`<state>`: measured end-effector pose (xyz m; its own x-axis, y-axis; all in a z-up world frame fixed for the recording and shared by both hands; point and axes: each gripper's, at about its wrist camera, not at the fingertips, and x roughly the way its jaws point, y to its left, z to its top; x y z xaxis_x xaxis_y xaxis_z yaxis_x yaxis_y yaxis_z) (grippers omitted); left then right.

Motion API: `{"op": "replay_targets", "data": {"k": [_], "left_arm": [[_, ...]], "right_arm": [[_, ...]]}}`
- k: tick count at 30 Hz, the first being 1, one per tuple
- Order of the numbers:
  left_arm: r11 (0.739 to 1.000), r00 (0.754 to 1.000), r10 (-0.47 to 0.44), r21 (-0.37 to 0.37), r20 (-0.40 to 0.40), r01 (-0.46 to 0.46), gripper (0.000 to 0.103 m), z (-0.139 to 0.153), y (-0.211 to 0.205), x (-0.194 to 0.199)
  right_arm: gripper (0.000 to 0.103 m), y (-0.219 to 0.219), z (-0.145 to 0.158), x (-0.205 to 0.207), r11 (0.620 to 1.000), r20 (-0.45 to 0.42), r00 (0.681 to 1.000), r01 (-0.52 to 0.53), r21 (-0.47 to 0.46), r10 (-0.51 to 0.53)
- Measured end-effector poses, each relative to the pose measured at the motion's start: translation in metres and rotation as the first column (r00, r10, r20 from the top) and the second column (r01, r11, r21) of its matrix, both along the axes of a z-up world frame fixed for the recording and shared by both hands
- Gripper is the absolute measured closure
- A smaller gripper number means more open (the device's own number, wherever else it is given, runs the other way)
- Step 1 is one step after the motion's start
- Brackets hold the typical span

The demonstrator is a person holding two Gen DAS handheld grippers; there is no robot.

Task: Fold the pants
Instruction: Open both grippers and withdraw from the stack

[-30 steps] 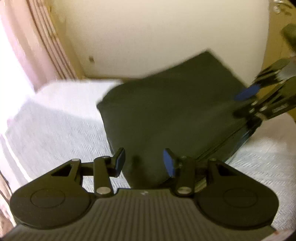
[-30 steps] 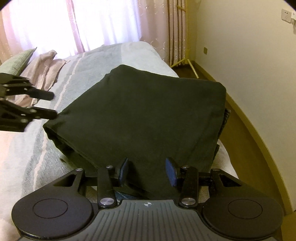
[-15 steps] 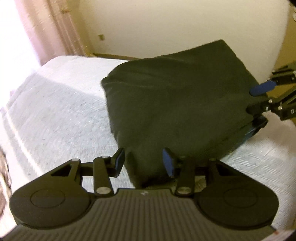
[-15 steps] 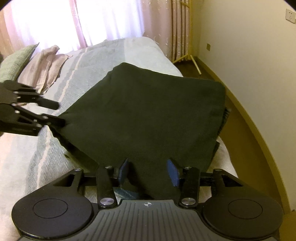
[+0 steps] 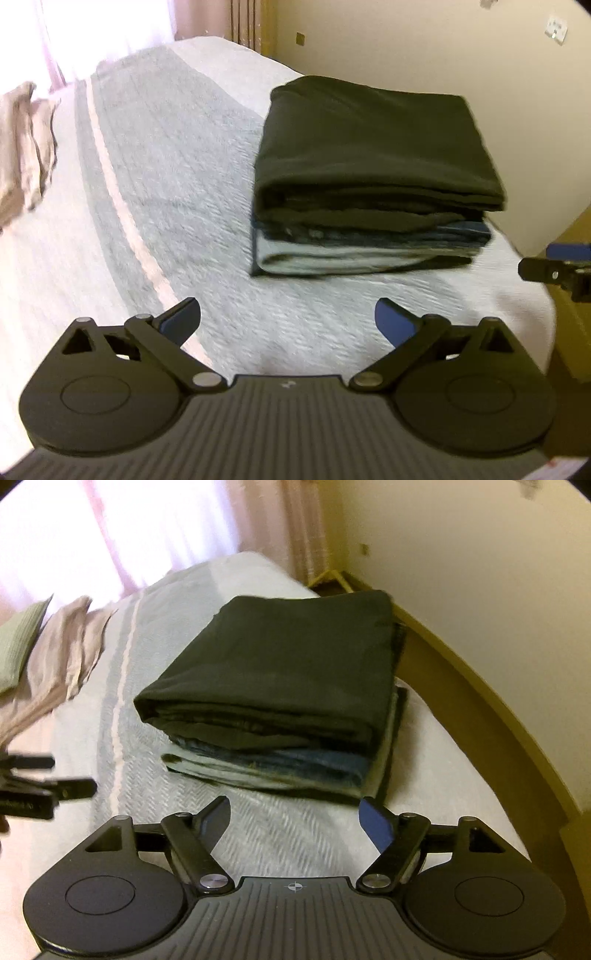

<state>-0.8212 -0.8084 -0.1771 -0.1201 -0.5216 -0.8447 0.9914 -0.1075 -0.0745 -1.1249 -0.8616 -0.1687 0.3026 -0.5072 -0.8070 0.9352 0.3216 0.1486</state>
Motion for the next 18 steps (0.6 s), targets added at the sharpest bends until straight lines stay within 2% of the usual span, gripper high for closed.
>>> {"op": "replay_targets", "data": {"k": [4,9,11,15,18], "left_arm": [[0.999,1.0,-0.016,-0.047,-0.01,0.016,0.001,0.022,0.034,-0.002],[0.993,0.997,-0.06,-0.106,-0.051,0.055,0.001,0.054,0.082,0.004],[0.993,0.994,-0.066,-0.099,-0.083,0.058,0.001,0.065,0.1,0.007],[0.995,0.997,-0.054,-0.086,-0.063,0.048,0.001,0.081,0.134,0.012],[0.997,0.996,-0.042,-0.071,-0.077,0.037,0.001,0.088,0.154,0.017]], "right_arm": [[0.029,0.045,0.025,-0.005,0.992,0.017,0.992,0.126,-0.017,-0.126],[0.028,0.101,0.05,-0.006,0.98,0.044,0.98,0.195,-0.046,-0.193],[0.028,0.125,0.06,-0.006,0.973,0.039,0.974,0.224,-0.059,-0.221],[0.027,0.163,0.075,-0.007,0.961,0.04,0.962,0.271,-0.055,-0.269],[0.026,0.184,0.088,-0.004,0.958,0.019,0.96,0.279,-0.068,-0.278]]}}
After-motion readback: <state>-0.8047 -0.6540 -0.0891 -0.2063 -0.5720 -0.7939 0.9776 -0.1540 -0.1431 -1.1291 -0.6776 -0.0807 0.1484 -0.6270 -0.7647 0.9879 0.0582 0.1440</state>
